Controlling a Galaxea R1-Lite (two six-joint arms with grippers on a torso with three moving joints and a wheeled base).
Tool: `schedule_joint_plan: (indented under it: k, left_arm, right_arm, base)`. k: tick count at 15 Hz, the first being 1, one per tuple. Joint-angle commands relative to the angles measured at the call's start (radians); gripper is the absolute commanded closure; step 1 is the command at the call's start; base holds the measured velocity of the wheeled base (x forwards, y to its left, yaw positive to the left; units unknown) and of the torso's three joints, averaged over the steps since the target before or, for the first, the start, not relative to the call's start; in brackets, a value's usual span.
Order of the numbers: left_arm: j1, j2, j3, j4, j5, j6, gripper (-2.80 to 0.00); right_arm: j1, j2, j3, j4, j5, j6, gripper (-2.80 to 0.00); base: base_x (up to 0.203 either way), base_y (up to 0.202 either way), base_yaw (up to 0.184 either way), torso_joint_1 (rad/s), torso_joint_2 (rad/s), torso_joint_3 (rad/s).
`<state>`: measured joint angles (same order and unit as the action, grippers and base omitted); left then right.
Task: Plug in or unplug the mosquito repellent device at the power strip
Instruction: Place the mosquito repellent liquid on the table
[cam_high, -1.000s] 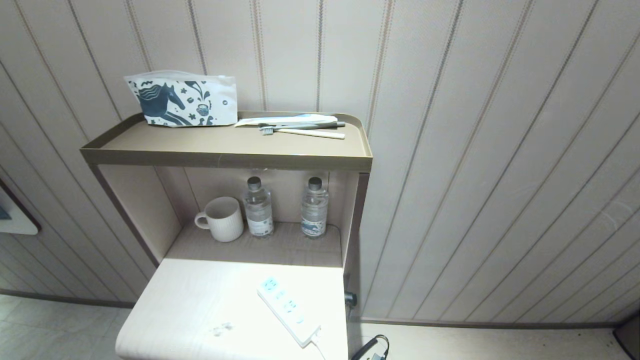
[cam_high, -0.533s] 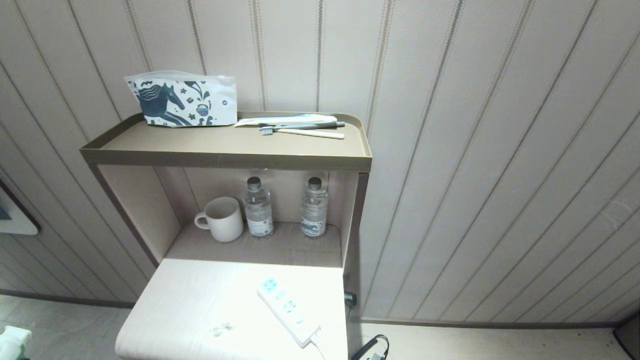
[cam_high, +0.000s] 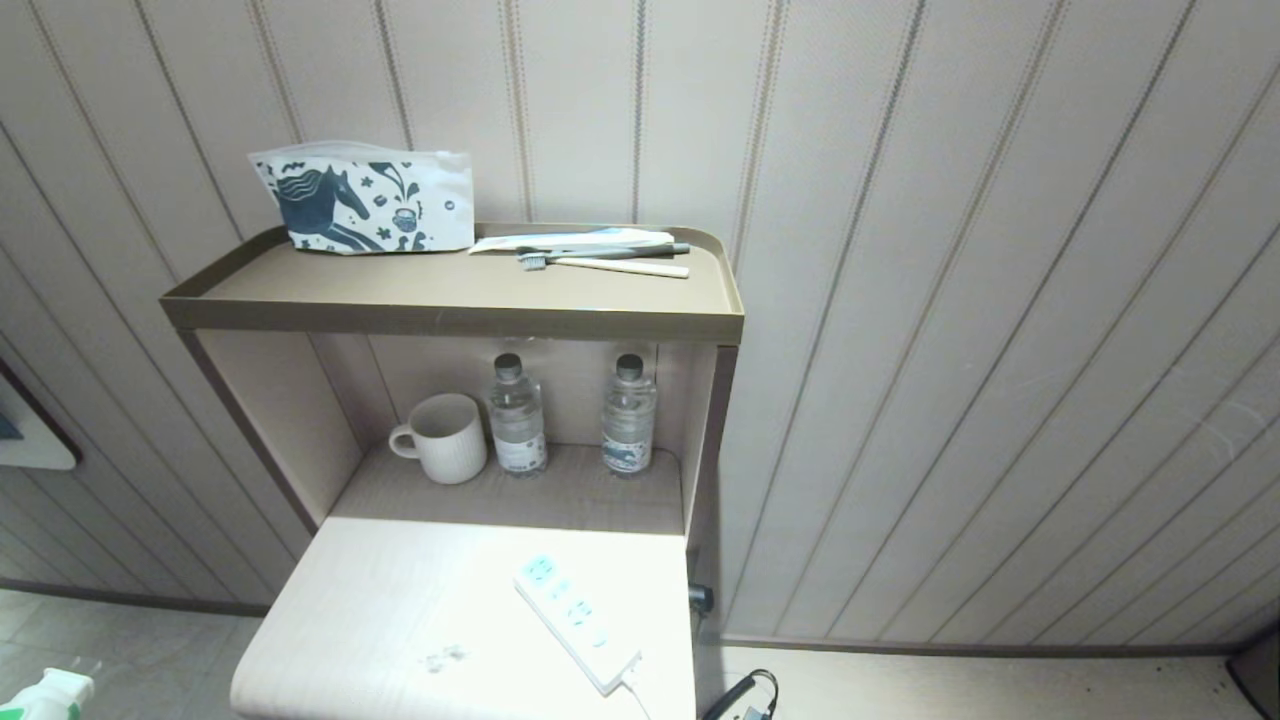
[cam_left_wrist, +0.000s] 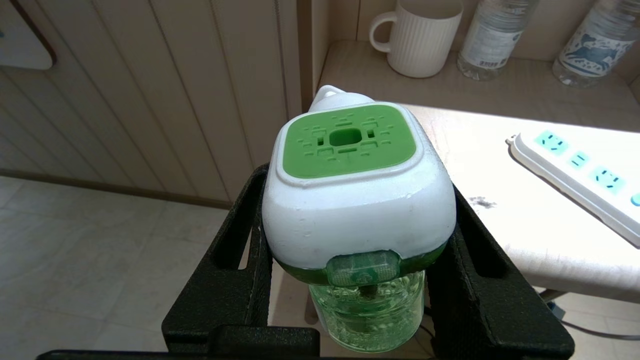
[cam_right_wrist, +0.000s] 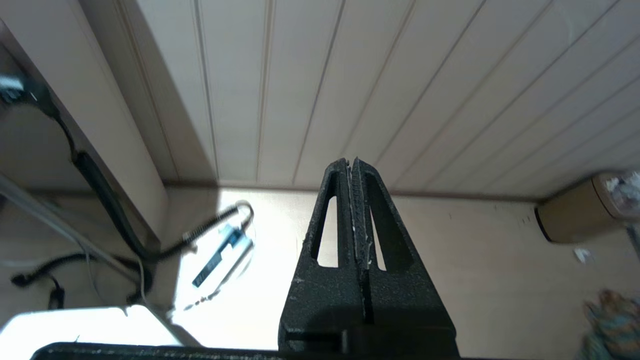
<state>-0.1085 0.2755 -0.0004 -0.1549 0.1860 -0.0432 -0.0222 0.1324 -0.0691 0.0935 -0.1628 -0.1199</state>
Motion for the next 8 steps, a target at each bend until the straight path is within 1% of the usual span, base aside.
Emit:
schedule_joint_plan:
  k: [1, 2, 3, 4, 5, 6, 7, 8]
  left_arm:
    - [0.000, 0.002, 0.000, -0.003, 0.003, -0.001, 0.00]
    - [0.000, 0.001, 0.000, -0.002, 0.001, 0.000, 0.00]
    - [0.000, 0.001, 0.000, -0.015, -0.001, 0.012, 0.00]
    - [0.000, 0.001, 0.000, -0.042, -0.014, 0.028, 0.00]
    - [-0.002, 0.001, 0.000, -0.055, -0.028, 0.037, 0.00]
    - [-0.002, 0.001, 0.000, -0.049, -0.054, 0.046, 0.00]
    - [-0.002, 0.001, 0.000, -0.017, -0.068, 0.049, 0.00]
    - [-0.002, 0.001, 0.000, 0.001, -0.054, 0.036, 0.00]
  right_arm:
    - [0.011, -0.127, 0.008, -0.021, 0.004, 0.019, 0.00]
    - [0.017, -0.132, 0.018, -0.050, 0.020, 0.077, 0.00]
    - [0.018, -0.131, 0.024, -0.062, 0.062, 0.089, 0.00]
    - [0.018, -0.131, 0.041, -0.076, 0.125, 0.093, 0.00]
    - [0.019, -0.131, 0.068, -0.098, 0.160, 0.089, 0.00]
    - [0.018, -0.131, 0.069, -0.084, 0.164, 0.087, 0.00]
    - [0.018, -0.131, 0.069, -0.083, 0.161, 0.092, 0.00]
    - [0.018, -0.131, 0.069, -0.083, 0.151, 0.102, 0.00]
  base:
    - [0.000, 0.000, 0.000, 0.000, 0.00, 0.000]
    - [0.000, 0.000, 0.000, 0.000, 0.00, 0.000]
    - [0.000, 0.000, 0.000, 0.000, 0.00, 0.000]
    - [0.000, 0.000, 0.000, 0.000, 0.00, 0.000]
    - [0.000, 0.000, 0.000, 0.000, 0.00, 0.000]
    - [0.000, 0.000, 0.000, 0.000, 0.00, 0.000]
    - [0.000, 0.000, 0.000, 0.000, 0.00, 0.000]
    - [0.000, 0.000, 0.000, 0.000, 0.00, 0.000]
